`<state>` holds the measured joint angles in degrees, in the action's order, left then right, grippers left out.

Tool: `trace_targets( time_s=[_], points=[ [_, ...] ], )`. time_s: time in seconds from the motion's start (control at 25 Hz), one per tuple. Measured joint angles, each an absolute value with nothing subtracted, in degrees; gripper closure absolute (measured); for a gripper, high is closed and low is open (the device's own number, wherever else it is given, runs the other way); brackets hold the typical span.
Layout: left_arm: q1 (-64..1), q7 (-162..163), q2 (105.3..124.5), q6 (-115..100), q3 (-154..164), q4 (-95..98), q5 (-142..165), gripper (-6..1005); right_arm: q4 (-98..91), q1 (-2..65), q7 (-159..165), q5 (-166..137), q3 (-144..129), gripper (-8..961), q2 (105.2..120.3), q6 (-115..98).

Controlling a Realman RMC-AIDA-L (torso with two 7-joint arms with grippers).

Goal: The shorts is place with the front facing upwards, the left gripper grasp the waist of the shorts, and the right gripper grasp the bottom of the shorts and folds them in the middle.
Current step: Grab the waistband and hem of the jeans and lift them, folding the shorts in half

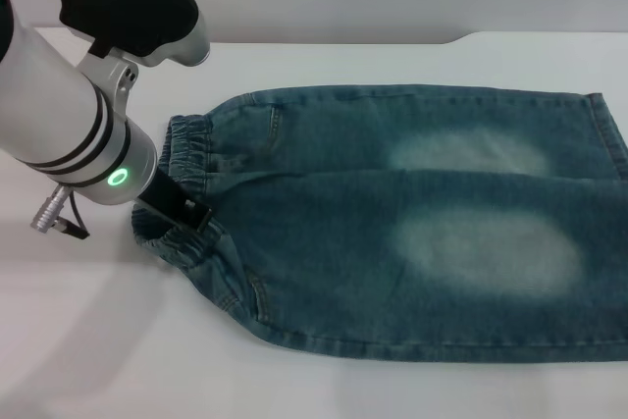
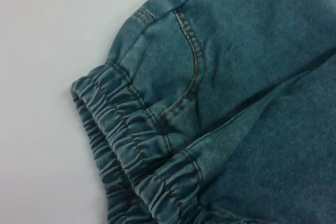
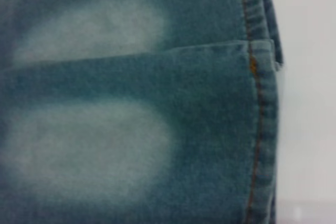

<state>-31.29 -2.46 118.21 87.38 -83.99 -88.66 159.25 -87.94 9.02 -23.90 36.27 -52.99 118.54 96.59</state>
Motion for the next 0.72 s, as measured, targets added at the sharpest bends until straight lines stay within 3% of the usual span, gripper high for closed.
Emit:
trace_targets(
  time_s=[0.24, 0.72],
  points=[
    [-31.74, -2.45, 118.21, 87.54, -83.93, -88.79, 159.26, 964, -86.52, 9.22, -24.51, 35.62, -52.99, 348, 118.51, 96.19],
    [-32.08, -2.46, 118.21, 87.53, -83.76, -88.32, 159.26, 964, -83.67, 9.90, -24.79, 35.58, -53.59, 347, 118.60, 95.91]
  ],
)
